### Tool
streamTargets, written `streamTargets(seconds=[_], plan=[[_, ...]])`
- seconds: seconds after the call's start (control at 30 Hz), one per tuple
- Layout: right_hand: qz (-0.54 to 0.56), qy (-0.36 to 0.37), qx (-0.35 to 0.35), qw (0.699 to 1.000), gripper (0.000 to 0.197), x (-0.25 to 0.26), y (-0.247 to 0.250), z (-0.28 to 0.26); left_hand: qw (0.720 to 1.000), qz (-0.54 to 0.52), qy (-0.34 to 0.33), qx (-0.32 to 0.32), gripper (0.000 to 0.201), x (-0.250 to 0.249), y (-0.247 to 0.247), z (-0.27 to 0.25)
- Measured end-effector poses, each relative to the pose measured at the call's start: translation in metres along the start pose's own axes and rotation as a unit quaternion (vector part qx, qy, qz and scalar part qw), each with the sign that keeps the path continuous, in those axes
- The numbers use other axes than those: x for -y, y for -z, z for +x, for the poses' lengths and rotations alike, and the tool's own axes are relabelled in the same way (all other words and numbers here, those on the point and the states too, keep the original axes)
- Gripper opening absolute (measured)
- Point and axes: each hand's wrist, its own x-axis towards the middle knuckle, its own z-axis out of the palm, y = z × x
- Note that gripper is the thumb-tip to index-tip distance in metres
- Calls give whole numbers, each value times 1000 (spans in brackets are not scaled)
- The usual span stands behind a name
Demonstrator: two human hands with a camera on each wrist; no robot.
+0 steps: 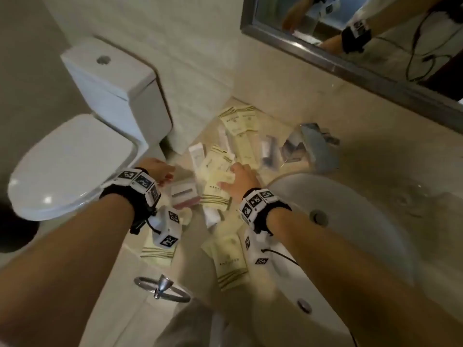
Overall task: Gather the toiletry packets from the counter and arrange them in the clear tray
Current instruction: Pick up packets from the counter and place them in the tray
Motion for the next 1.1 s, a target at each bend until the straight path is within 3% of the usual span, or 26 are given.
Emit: streamTargets(seconds=[0.2,0.33,0.5,0.67,0.83,1.1], plan=[[-171,-4,-6,985,76,4,-15,7,998,61,-7,-3,33,41,19,-4],[-198,-14,-26,980,76,8,-19,10,995,96,-14,38,41,59,20,-7],[-165,-37,-18,985,63,7,-22,9,980,187,-53,40,45,71,10,-11],[-25,-11,-19,999,39,8,-18,6,967,248,-57,30,41,76,1,-9],[40,-13,-22,999,59,10,-8,-4,948,309,-65,38,36,73,0,-15],[59,8,-28,998,46,9,-7,-16,911,400,-62,77,50,91,8,-26]])
